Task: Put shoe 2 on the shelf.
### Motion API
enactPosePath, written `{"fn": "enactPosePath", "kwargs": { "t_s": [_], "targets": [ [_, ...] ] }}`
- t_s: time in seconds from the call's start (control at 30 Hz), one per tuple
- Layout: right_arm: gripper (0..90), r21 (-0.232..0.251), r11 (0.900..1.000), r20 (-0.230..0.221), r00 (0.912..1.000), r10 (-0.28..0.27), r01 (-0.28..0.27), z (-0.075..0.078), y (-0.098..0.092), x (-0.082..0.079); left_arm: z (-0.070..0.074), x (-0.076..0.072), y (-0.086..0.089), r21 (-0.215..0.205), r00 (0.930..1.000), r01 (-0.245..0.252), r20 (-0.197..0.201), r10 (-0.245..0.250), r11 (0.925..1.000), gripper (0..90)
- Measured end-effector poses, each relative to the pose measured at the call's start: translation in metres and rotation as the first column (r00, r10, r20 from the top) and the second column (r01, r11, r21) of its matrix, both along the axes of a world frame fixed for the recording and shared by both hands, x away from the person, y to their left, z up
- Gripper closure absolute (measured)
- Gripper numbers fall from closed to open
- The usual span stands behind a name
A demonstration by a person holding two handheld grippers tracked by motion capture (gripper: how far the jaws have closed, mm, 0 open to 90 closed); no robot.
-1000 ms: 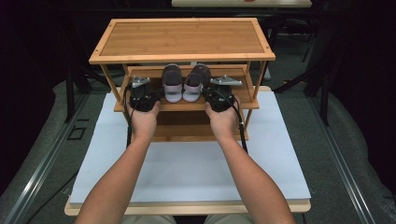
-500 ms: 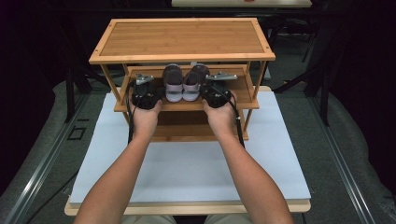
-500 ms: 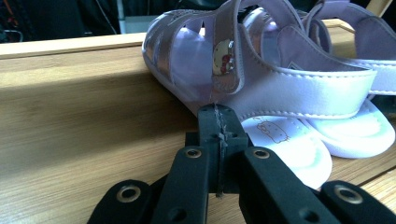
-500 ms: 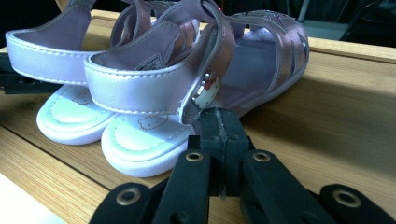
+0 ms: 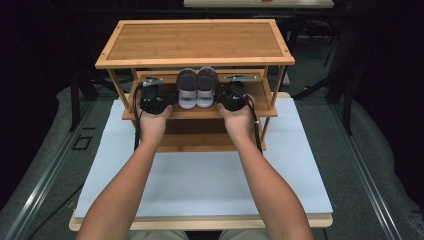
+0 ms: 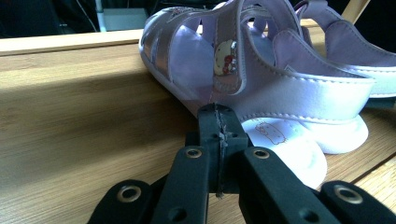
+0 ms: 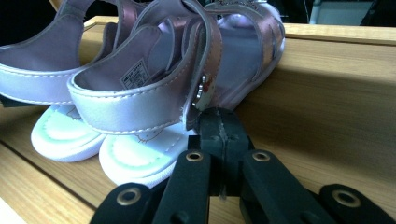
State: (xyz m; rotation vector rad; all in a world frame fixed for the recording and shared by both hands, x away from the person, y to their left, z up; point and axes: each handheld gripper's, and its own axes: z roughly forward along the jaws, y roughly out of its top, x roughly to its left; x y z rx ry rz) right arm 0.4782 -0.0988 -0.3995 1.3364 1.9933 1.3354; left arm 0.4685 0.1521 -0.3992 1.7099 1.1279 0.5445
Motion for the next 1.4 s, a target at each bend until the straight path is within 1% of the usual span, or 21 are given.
{"fn": "enactPosePath", "kwargs": {
  "t_s": [0.03, 0.1, 0.2, 0.27, 0.3, 0.4, 0.5, 0.6, 0.8, 0.9, 0.93, 0.97, 1.0, 1.03, 1.1, 1.2, 1.23, 1.33, 1.37, 1.4],
  "targets": [
    [90.0, -0.007, 1.0, 0.003, 1.0, -0.005, 0.005, 0.0, 0.0, -0.001, 0.0, -0.001, 0.0, -0.012, 1.0, -0.003, -0.002, 0.003, 0.9999, 90.0],
    [90.0, -0.011, 1.0, -0.001, 1.0, -0.003, 0.003, 0.001, 0.0, -0.002, -0.001, -0.002, 0.001, -0.017, 1.0, 0.004, -0.001, -0.004, 0.9999, 90.0],
    [90.0, -0.008, 1.0, -0.003, 0.9998, 0.019, -0.019, 0.002, -0.002, -0.005, 0.001, -0.004, 0.003, -0.015, 0.9998, 0.019, 0.005, -0.019, 0.9997, 90.0],
    [90.0, -0.004, 1.0, -0.004, 0.9997, 0.022, -0.022, 0.002, -0.002, -0.006, 0.001, -0.004, 0.004, -0.006, 0.9997, 0.026, 0.004, -0.026, 0.9996, 90.0],
    [90.0, -0.001, 1.0, -0.007, 0.9995, 0.031, -0.031, 0.002, -0.003, -0.006, 0.001, -0.004, 0.005, -0.003, 0.9997, 0.025, -0.002, -0.025, 0.9997, 90.0],
    [90.0, 0.013, 0.999, -0.012, 0.9993, 0.035, -0.035, 0.002, -0.004, -0.005, -0.001, -0.004, 0.005, -0.013, 0.9998, 0.02, -0.003, -0.02, 0.9997, 90.0],
    [90.0, 0.008, 1.0, -0.004, 0.9997, 0.025, -0.025, 0.001, -0.002, -0.005, -0.002, -0.003, 0.006, -0.029, 0.9998, 0.021, -0.006, -0.021, 0.9994, 90.0],
    [90.0, -0.002, 1.0, 0.004, 1.0, 0.006, -0.006, 0.001, -0.001, -0.006, -0.003, -0.004, 0.005, -0.031, 0.9998, 0.018, -0.002, -0.018, 0.9994, 90.0],
    [90.0, -0.001, 1.0, 0.011, 0.9999, 0.007, -0.007, 0.0, -0.002, -0.005, -0.003, -0.002, 0.008, -0.049, 0.9994, 0.033, -0.009, -0.034, 0.9982, 90.0],
    [90.0, 0.007, 1.0, 0.009, 0.9998, 0.016, -0.016, 0.0, -0.003, -0.004, -0.003, -0.003, 0.008, -0.046, 0.9996, 0.029, -0.005, -0.03, 0.9985, 90.0],
    [90.0, 0.009, 1.0, 0.007, 0.9997, 0.022, -0.022, 0.0, -0.005, -0.003, -0.003, -0.003, 0.008, -0.038, 0.9997, 0.026, 0.003, -0.025, 0.9989, 90.0],
    [90.0, -0.003, 1.0, 0.024, 0.9995, 0.022, -0.022, 0.002, -0.008, -0.005, -0.003, -0.004, 0.008, -0.032, 0.9998, 0.019, 0.009, -0.019, 0.9993, 90.0],
    [90.0, -0.003, 1.0, 0.024, 0.9995, 0.022, -0.022, 0.002, -0.008, -0.005, -0.002, -0.005, 0.009, -0.02, 0.9998, 0.013, 0.014, -0.013, 0.9997, 90.0],
    [90.0, 0.0, 1.0, 0.037, 0.9992, 0.014, -0.014, 0.002, -0.009, -0.006, -0.002, -0.006, 0.01, -0.022, 0.9998, 0.013, 0.017, -0.013, 0.9997, 90.0],
    [90.0, 0.002, 1.0, 0.048, 0.9988, 0.009, -0.009, 0.003, -0.012, -0.01, 0.0, -0.008, 0.012, -0.026, 0.9997, 0.01, 0.022, -0.01, 0.9996, 90.0],
    [90.0, 0.005, 1.0, 0.059, 0.9979, 0.027, -0.027, 0.005, -0.016, -0.015, 0.002, -0.013, 0.015, -0.033, 0.9995, -0.001, 0.031, 0.002, 0.9995, 90.0],
    [90.0, 0.003, 1.0, 0.067, 0.9974, 0.025, -0.026, 0.006, -0.016, -0.017, 0.003, -0.015, 0.016, -0.034, 0.9993, 0.007, 0.037, -0.006, 0.9994, 90.0],
    [90.0, -0.019, 0.999, 0.082, 0.9957, 0.045, -0.043, 0.009, -0.017, -0.024, 0.006, -0.02, 0.019, -0.029, 0.9988, 0.014, 0.048, -0.012, 0.9995, 90.0],
    [90.0, -0.034, 0.999, 0.091, 0.995, 0.04, -0.037, 0.01, -0.018, -0.026, 0.007, -0.022, 0.02, -0.036, 0.9985, 0.017, 0.052, -0.015, 0.9992, 90.0],
    [90.0, -0.04, 0.999, 0.094, 0.9948, 0.038, -0.034, 0.011, -0.018, -0.028, 0.008, -0.025, 0.021, -0.035, 0.9981, 0.024, 0.057, -0.022, 0.9991, 90.0]
  ]
}}
